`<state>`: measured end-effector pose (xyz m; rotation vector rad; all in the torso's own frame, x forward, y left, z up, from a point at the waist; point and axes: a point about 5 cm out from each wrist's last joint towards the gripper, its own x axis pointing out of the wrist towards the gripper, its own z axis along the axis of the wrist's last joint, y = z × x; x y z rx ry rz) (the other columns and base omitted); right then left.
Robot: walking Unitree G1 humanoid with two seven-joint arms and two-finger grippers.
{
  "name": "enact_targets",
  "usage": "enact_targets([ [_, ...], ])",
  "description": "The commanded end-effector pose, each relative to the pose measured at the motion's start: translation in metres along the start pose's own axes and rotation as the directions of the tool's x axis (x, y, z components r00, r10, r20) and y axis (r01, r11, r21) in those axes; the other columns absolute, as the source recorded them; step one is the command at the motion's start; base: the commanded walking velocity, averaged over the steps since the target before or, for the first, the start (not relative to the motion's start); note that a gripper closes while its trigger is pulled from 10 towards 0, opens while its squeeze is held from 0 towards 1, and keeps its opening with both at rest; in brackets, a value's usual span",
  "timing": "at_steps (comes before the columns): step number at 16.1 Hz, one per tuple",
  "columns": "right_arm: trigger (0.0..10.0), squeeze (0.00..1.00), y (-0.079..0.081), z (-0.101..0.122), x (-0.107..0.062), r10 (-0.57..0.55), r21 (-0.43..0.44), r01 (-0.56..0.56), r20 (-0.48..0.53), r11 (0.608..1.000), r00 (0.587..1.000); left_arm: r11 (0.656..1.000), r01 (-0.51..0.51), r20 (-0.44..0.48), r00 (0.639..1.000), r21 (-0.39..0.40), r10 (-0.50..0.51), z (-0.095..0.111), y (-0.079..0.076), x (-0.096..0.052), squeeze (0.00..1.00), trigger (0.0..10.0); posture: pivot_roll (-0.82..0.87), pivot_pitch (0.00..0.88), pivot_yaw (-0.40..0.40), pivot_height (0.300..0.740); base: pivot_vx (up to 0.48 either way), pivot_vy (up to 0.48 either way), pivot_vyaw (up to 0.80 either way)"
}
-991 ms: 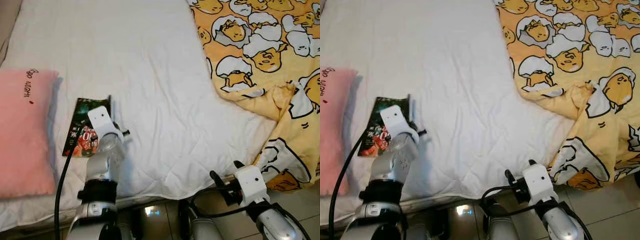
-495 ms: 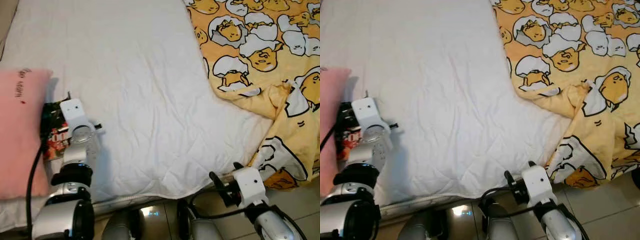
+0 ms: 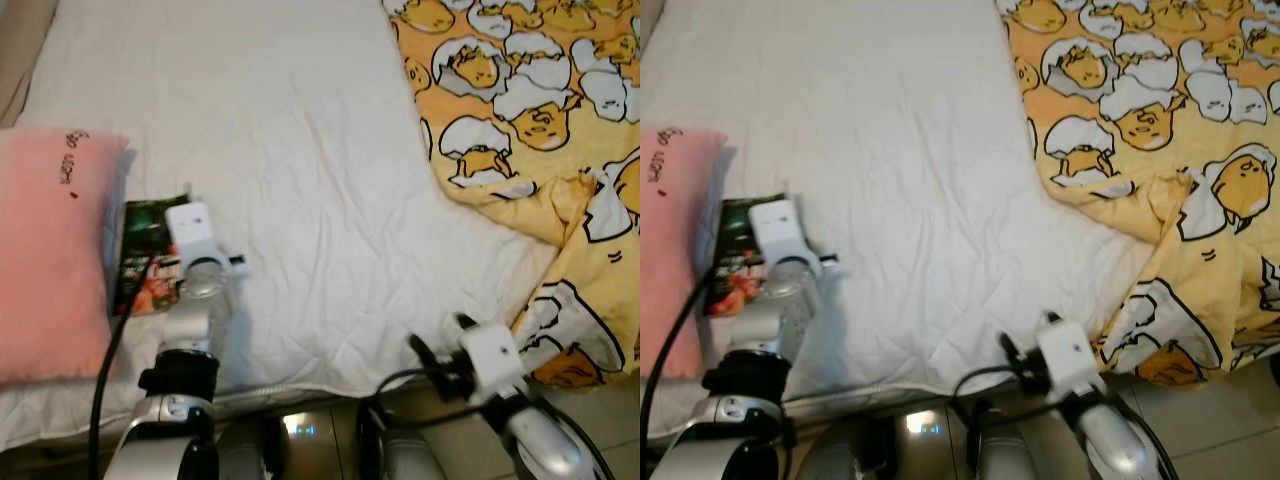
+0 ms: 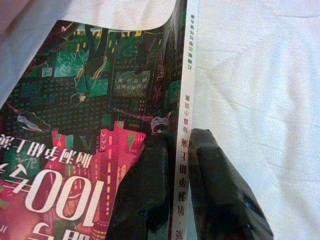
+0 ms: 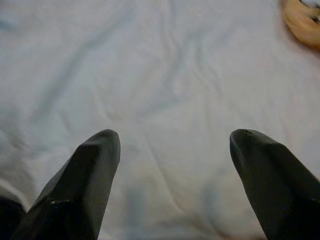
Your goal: Clean up the room
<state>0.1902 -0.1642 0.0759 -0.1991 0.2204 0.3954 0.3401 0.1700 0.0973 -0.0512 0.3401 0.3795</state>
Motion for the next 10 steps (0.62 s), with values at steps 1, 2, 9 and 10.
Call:
enact_targets([
  [1,10.0,0.0,0.011,0.003,0.003,0.108,0.038,-0.107,-0.007,0.993,0.994,1.0,0.002,-0.045,0.999,0.021,-0.001,-0.012,0.006,0.0,0.0,10.0,-0.22,0.206,-0.026,0.74,0.0,0.0,0.0],
  [2,10.0,0.0,0.013,0.004,0.004,0.138,0.045,-0.137,-0.011,0.99,0.99,1.0,0.0,-0.046,0.999,0.023,0.001,-0.012,0.007,0.0,0.0,10.0,-0.22,0.205,-0.029,0.74,0.0,0.0,0.0],
  [9,10.0,0.0,0.019,0.0,0.0,0.26,0.083,-0.254,-0.062,0.964,0.964,0.995,-0.066,-0.021,0.997,0.078,0.068,-0.006,0.023,0.005,1.0,10.0,-0.23,0.201,-0.032,0.74,0.0,0.0,0.0],
  [10,10.0,0.0,0.019,0.0,-0.001,0.262,0.085,-0.256,-0.067,0.963,0.963,0.994,-0.079,-0.004,0.997,0.081,0.079,-0.002,0.025,0.006,1.0,10.0,-0.23,0.201,-0.032,0.74,0.0,0.0,0.0],
])
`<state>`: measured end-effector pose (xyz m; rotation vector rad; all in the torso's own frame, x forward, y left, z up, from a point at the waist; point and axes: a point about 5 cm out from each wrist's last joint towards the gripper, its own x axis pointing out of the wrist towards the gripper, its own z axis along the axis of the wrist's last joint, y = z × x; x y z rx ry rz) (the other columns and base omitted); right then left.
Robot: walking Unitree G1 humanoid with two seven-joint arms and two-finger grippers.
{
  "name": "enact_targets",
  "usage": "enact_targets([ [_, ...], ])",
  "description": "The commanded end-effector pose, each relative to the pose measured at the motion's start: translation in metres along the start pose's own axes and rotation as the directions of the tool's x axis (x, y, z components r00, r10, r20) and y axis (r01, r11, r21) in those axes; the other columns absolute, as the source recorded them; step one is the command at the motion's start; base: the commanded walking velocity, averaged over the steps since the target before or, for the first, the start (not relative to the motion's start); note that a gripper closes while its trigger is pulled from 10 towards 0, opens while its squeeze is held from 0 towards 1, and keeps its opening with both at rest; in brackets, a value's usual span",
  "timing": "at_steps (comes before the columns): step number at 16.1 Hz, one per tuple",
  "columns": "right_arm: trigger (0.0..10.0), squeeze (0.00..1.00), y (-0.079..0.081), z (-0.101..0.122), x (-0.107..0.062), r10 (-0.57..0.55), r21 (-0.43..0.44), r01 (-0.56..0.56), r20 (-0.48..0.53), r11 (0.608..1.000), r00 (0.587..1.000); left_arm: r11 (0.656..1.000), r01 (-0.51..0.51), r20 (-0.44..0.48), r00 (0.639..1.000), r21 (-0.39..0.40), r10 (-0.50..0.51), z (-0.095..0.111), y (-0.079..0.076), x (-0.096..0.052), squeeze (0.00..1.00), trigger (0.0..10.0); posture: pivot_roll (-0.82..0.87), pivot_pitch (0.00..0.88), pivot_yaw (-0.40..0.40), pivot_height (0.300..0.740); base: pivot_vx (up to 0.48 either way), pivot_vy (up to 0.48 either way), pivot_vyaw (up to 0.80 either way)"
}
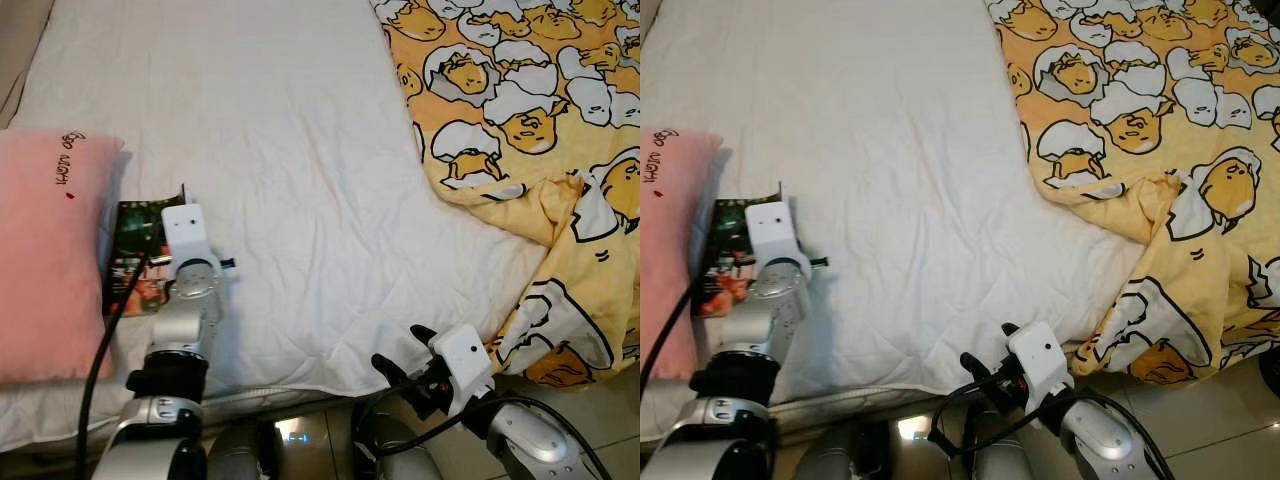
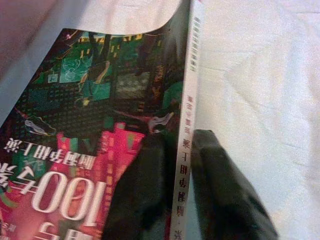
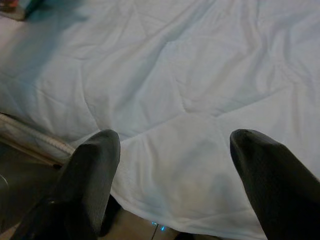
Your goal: Clean up the room
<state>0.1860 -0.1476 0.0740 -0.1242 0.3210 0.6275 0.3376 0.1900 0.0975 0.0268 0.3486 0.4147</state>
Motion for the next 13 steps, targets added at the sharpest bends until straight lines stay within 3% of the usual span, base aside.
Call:
enact_targets([
  [1,10.0,0.0,0.003,-0.002,-0.003,0.019,0.016,-0.019,-0.015,1.0,1.0,0.999,-0.031,0.0,1.0,0.011,0.031,0.0,0.005,0.001,1.0,10.0,-0.23,0.199,-0.033,0.74,0.0,0.0,0.0],
  [5,10.0,0.0,0.001,-0.004,-0.003,0.027,0.021,-0.027,-0.026,0.999,0.999,1.0,-0.014,0.054,0.998,0.005,0.014,0.016,0.0,-0.007,1.0,10.0,-0.22,0.194,-0.032,0.74,0.0,0.0,0.0],
  [8,10.0,0.0,0.003,-0.004,-0.002,0.044,0.026,-0.043,-0.029,0.999,0.999,0.997,0.078,0.078,0.994,-0.019,-0.076,0.024,-0.022,-0.027,1.0,10.0,-0.21,0.191,-0.028,0.74,0.0,0.0,0.0],
  [10,10.0,0.0,0.004,-0.004,-0.001,0.068,0.034,-0.067,-0.029,0.997,0.997,0.993,0.111,0.045,0.993,-0.035,-0.109,0.018,-0.036,-0.038,1.0,10.0,-0.2,0.187,-0.033,0.74,0.0,0.0,0.0],
  [12,10.0,0.0,0.003,-0.003,0.0,0.085,0.036,-0.084,-0.029,0.996,0.996,0.991,0.125,0.05,0.991,-0.038,-0.123,0.017,-0.04,-0.042,1.0,10.0,-0.21,0.175,-0.034,0.74,0.0,0.0,0.0],
  [13,10.0,0.0,-0.001,-0.002,0.002,0.07,0.043,-0.069,-0.019,0.997,0.997,0.988,0.145,0.098,0.985,-0.046,-0.14,0.021,-0.037,-0.047,1.0,10.0,-0.19,0.14,-0.026,0.74,0.0,0.0,0.0],
])
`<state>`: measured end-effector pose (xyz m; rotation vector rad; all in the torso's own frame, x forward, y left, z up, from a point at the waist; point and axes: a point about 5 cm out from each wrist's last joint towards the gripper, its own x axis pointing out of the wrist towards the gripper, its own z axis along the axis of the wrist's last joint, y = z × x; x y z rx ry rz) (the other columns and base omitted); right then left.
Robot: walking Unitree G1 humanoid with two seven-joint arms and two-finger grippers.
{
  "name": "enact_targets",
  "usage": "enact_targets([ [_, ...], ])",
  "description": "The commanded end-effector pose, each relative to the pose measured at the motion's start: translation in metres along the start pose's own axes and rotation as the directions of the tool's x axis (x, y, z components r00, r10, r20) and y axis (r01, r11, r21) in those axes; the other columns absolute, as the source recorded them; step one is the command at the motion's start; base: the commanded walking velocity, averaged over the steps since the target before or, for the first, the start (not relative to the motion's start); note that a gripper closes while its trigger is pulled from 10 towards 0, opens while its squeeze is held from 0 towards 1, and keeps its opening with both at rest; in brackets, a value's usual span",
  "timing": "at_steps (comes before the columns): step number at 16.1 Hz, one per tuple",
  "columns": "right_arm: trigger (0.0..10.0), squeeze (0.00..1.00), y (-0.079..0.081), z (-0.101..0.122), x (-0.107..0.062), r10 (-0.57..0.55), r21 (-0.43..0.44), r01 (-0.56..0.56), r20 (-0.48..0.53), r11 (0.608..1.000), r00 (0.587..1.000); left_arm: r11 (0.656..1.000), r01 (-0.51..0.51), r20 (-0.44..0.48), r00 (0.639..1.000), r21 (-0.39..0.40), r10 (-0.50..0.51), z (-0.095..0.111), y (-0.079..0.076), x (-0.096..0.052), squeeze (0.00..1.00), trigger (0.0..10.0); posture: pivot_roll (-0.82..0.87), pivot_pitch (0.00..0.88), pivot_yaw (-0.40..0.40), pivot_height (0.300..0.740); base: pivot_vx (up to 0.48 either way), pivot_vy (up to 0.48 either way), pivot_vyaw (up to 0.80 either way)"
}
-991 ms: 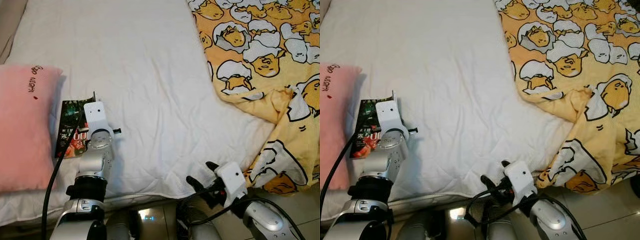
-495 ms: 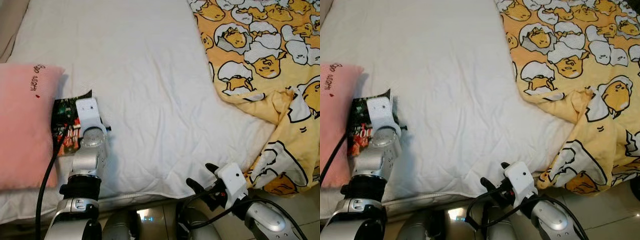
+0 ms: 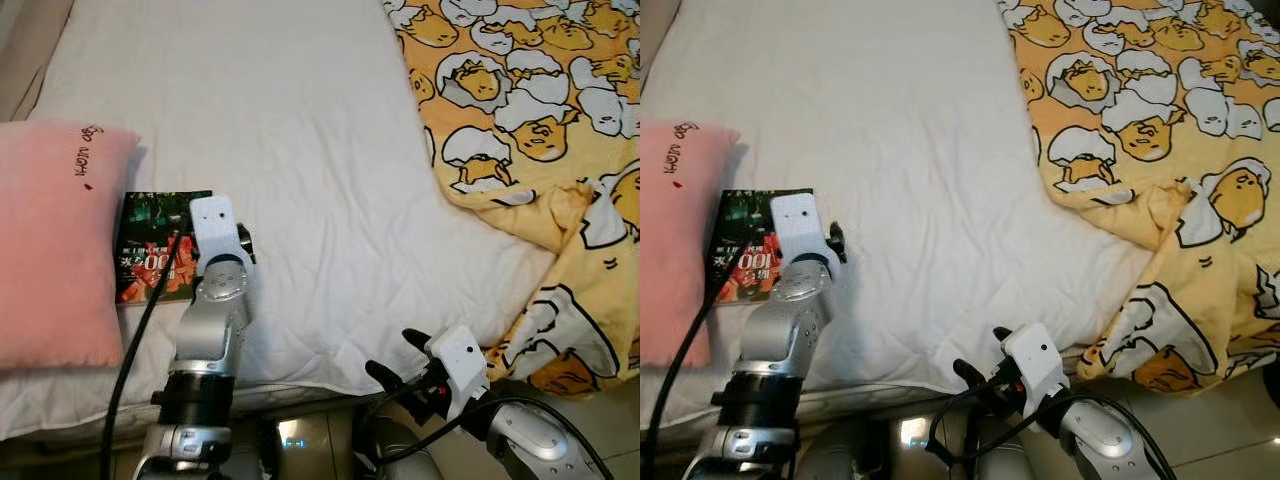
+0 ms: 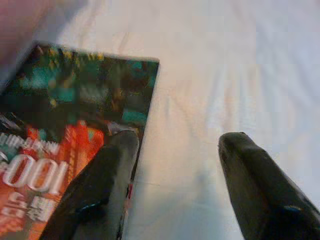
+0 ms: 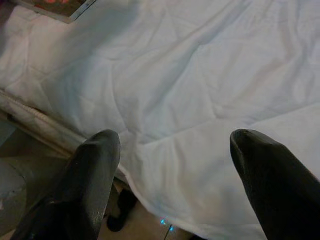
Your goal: Clean up the room
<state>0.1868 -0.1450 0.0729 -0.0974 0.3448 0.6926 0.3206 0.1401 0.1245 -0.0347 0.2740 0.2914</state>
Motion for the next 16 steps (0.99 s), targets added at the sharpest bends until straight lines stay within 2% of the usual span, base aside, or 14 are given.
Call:
enact_targets([
  [1,10.0,0.0,-0.012,0.002,0.002,-0.087,0.005,0.087,0.037,0.996,0.996,0.999,0.026,0.095,0.995,0.033,-0.029,0.009,0.003,-0.013,0.0,10.0,-0.16,0.105,-0.02,0.74,0.0,0.0,0.0],
  [2,10.0,0.0,-0.028,0.006,0.007,-0.236,-0.018,0.238,0.078,0.971,0.969,0.998,0.05,0.136,0.989,0.037,-0.055,0.011,0.006,-0.019,0.0,10.0,-0.14,0.061,-0.015,0.74,0.0,0.0,0.0],
  [3,10.0,0.0,-0.044,0.011,0.009,-0.363,-0.007,0.366,0.117,0.931,0.925,0.998,0.06,0.181,0.981,0.025,-0.064,0.015,0.01,-0.022,0.0,10.0,-0.12,0.03,-0.013,0.74,0.0,0.0,0.0],
  [4,10.0,0.0,-0.051,0.015,0.011,-0.413,0.003,0.417,0.14,0.909,0.9,0.998,0.05,0.221,0.973,0.046,-0.059,0.019,0.015,-0.021,0.0,10.0,-0.11,0.0,-0.009,0.74,0.0,0.0,0.0],
  [5,10.0,0.0,-0.058,0.021,0.011,-0.455,-0.01,0.463,0.167,0.886,0.875,0.997,0.035,0.272,0.961,0.065,-0.052,0.024,0.022,-0.022,1.0,10.0,-0.11,0.0,-0.006,0.74,0.0,0.0,0.0],
  [6,10.0,0.0,-0.071,0.029,0.017,-0.531,-0.044,0.549,0.196,0.835,0.824,0.995,0.017,0.329,0.943,0.101,-0.049,0.028,0.037,-0.019,1.0,10.0,-0.1,0.0,0.007,0.74,0.0,0.0,0.0],
  [7,10.0,1.0,-0.077,0.037,0.023,-0.554,0.002,0.569,0.232,0.822,0.799,0.991,0.023,0.352,0.933,0.131,-0.068,0.024,0.047,-0.019,1.0,10.0,-0.1,0.0,0.012,0.74,0.0,0.0,0.0],
  [9,10.0,1.0,-0.079,0.043,0.027,-0.557,0.042,0.568,0.268,0.822,0.786,0.985,0.041,0.353,0.931,0.165,-0.098,0.013,0.048,-0.024,1.0,10.0,-0.1,0.0,0.013,0.74,0.0,0.0,0.0],
  [10,10.0,1.0,-0.081,0.046,0.032,-0.561,0.061,0.57,0.286,0.82,0.777,0.985,0.103,0.32,0.936,0.141,-0.144,-0.001,0.035,-0.03,1.0,10.0,-0.1,0.0,0.014,0.74,0.0,0.0,0.0],
  [13,10.0,1.0,-0.081,0.047,0.035,-0.575,0.074,0.582,0.298,0.81,0.762,0.987,0.139,0.297,0.942,0.083,-0.158,-0.013,0.021,-0.035,1.0,10.0,-0.12,0.0,0.008,0.74,0.0,-0.47,0.0],
  [15,10.0,1.0,-0.077,0.042,0.036,-0.582,0.05,0.594,0.28,0.803,0.764,0.992,0.116,0.255,0.959,0.054,-0.126,-0.027,0.027,-0.035,1.0,10.0,-0.12,0.0,0.006,0.74,0.0,-0.459,0.0],
  [16,10.0,1.0,-0.073,0.038,0.036,-0.578,0.045,0.591,0.28,0.805,0.766,0.992,0.106,0.235,0.965,0.069,-0.119,-0.041,0.036,-0.038,1.0,10.0,-0.12,0.0,0.003,0.74,0.0,-0.454,0.0],
])
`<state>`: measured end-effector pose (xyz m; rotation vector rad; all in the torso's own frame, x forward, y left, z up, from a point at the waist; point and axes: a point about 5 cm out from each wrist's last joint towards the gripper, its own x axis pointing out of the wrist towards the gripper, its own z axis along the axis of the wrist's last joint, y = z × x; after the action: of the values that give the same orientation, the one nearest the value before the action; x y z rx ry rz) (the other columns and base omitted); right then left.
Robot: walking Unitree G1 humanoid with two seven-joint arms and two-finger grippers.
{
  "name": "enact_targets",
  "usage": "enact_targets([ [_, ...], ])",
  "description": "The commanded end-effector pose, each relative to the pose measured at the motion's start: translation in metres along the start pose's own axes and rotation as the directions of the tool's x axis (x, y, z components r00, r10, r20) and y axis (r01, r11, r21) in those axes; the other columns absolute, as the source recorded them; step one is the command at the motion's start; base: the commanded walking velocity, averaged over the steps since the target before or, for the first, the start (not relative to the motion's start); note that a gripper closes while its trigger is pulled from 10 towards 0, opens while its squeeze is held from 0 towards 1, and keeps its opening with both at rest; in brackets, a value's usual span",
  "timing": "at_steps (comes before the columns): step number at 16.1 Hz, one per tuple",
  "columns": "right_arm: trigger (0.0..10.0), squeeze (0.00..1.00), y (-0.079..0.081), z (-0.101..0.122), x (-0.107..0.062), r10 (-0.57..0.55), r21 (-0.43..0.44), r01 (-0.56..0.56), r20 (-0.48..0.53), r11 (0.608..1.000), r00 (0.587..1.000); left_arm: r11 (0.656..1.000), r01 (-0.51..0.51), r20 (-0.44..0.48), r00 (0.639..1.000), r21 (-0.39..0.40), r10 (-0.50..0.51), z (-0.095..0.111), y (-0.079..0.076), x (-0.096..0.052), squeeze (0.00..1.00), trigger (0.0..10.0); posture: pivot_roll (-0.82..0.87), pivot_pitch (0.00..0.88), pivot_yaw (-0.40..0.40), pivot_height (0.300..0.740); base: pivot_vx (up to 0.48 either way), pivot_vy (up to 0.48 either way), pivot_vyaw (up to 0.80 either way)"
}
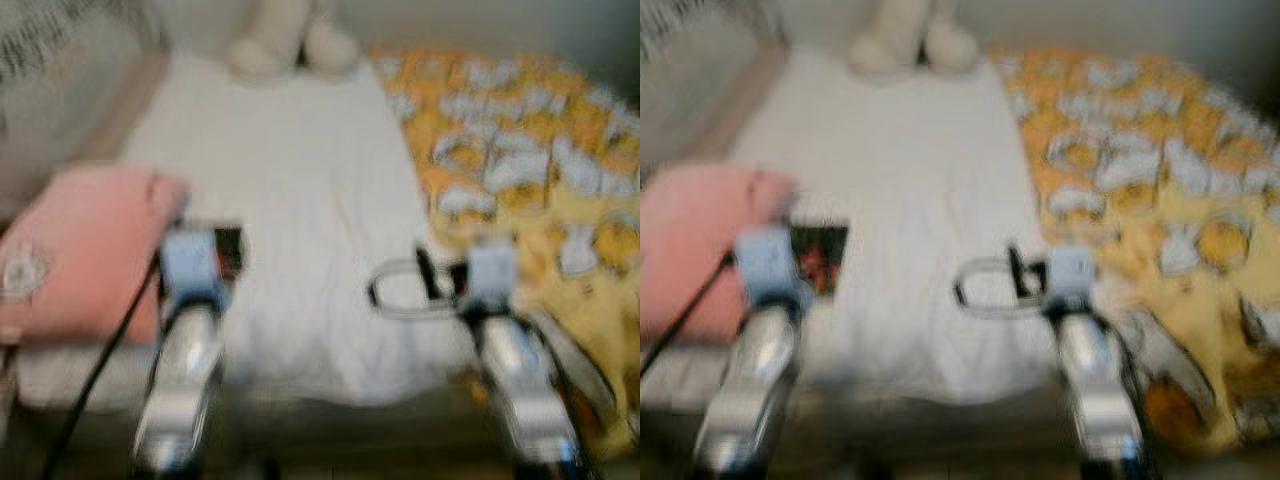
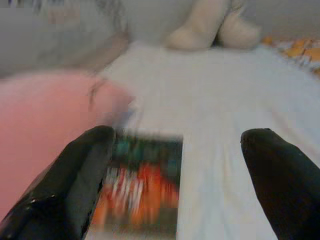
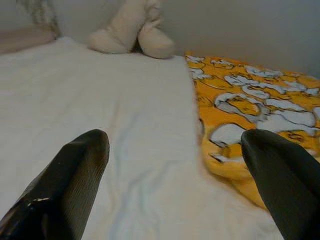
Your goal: Clean up the room
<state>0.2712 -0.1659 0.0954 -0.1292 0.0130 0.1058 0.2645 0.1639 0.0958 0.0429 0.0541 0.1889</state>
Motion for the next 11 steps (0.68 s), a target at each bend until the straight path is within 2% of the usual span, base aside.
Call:
enact_targets([
  [1,10.0,1.0,-0.005,-0.004,-0.004,-0.016,-0.002,0.016,0.004,1.0,1.0,0.999,0.037,0.016,0.999,0.021,-0.037,-0.005,-0.002,-0.005,1.0,10.0,-0.12,0.0,0.007,0.74,0.0,-0.454,0.0],
  [3,10.0,1.0,-0.002,-0.007,-0.004,-0.007,0.001,0.007,0.001,1.0,1.0,0.998,0.052,0.018,0.998,0.026,-0.052,-0.006,-0.004,-0.006,1.0,10.0,-0.12,0.0,0.011,0.74,0.0,-0.45,0.0],
  [6,10.0,1.0,0.002,-0.014,-0.002,-0.006,-0.009,0.005,-0.037,1.0,0.999,0.995,0.084,0.048,0.995,0.044,-0.086,-0.001,-0.009,0.001,1.0,10.0,-0.13,0.0,0.029,0.74,0.0,-0.433,-0.61],
  [7,10.0,1.0,0.002,-0.014,-0.002,-0.007,-0.011,0.007,-0.036,1.0,0.999,0.994,0.093,0.052,0.994,0.051,-0.096,-0.001,-0.01,0.002,1.0,10.0,-0.13,0.0,0.029,0.74,0.3,0.0,-0.57],
  [8,10.0,1.0,0.002,-0.015,-0.003,-0.01,-0.014,0.01,-0.04,1.0,0.999,0.993,0.086,0.04,0.995,0.082,-0.089,-0.001,-0.01,0.008,0.19,10.0,-0.13,0.0,0.032,0.74,0.0,0.0,-0.56],
  [9,10.0,1.0,0.003,-0.02,-0.006,-0.01,-0.021,0.009,-0.053,1.0,0.999,0.992,0.063,0.002,0.998,0.112,-0.064,-0.006,-0.006,0.018,0.0,10.0,-0.15,0.0,0.04,0.74,0.0,0.0,-0.56],
  [10,10.0,1.0,0.004,-0.023,-0.008,-0.008,-0.022,0.007,-0.061,1.0,0.998,0.991,0.057,-0.035,0.998,0.117,-0.054,-0.012,-0.004,0.021,0.0,10.0,-0.16,0.0,0.043,0.74,0.0,0.0,-0.59],
  [11,10.0,1.0,0.003,-0.025,-0.009,-0.025,0.018,0.027,-0.083,0.999,0.996,0.991,0.07,-0.043,0.997,0.115,-0.065,-0.014,-0.005,0.02,0.0,10.0,-0.17,0.0,0.047,0.74,0.0,0.0,-0.63],
])
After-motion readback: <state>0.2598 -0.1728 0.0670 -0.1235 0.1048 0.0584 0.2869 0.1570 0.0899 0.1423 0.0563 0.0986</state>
